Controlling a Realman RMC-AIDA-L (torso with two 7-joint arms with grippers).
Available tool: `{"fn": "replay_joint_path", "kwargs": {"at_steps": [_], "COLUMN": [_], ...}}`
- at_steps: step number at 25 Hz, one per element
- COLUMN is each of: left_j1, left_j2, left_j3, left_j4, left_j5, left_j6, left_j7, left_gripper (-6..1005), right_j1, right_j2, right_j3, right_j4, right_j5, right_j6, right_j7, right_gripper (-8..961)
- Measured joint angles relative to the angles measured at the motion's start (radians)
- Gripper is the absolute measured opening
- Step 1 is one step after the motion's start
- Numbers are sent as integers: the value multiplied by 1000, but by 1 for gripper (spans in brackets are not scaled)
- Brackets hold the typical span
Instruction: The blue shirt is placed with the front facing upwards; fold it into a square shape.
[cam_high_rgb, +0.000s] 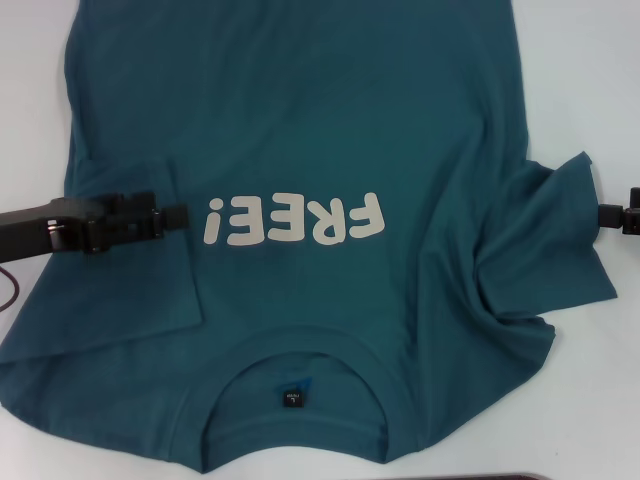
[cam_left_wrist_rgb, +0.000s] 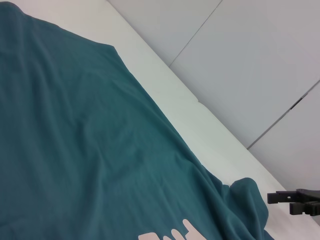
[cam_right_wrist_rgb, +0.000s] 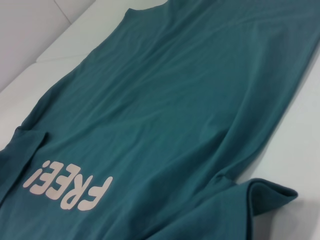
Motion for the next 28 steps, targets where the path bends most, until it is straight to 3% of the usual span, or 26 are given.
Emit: {"fn": "replay_joint_path", "kwargs": {"at_steps": [10,18,23,28], "left_j1": [-2,-2,-1,0], "left_j2": [5,10,16,18], "left_j3": [11,32,78,114], "left_j4": [0,0,0,1], "left_j5": [0,0,0,0], "left_j6": [0,4,2,3], "left_j7": [5,5,5,6], "left_gripper": [874,874,874,874], "right_j1": [40,65,69,75], "right_j2": [47,56,56,54], "right_j3": [-12,-11,-6,-4], "right_j4": [26,45,42,44], "right_j5": [-34,-61,-59,-51], "right_j6": [74,80,79,74], "right_j7": [1,1,-4,-10], "right_gripper": [925,914,864,666]}}
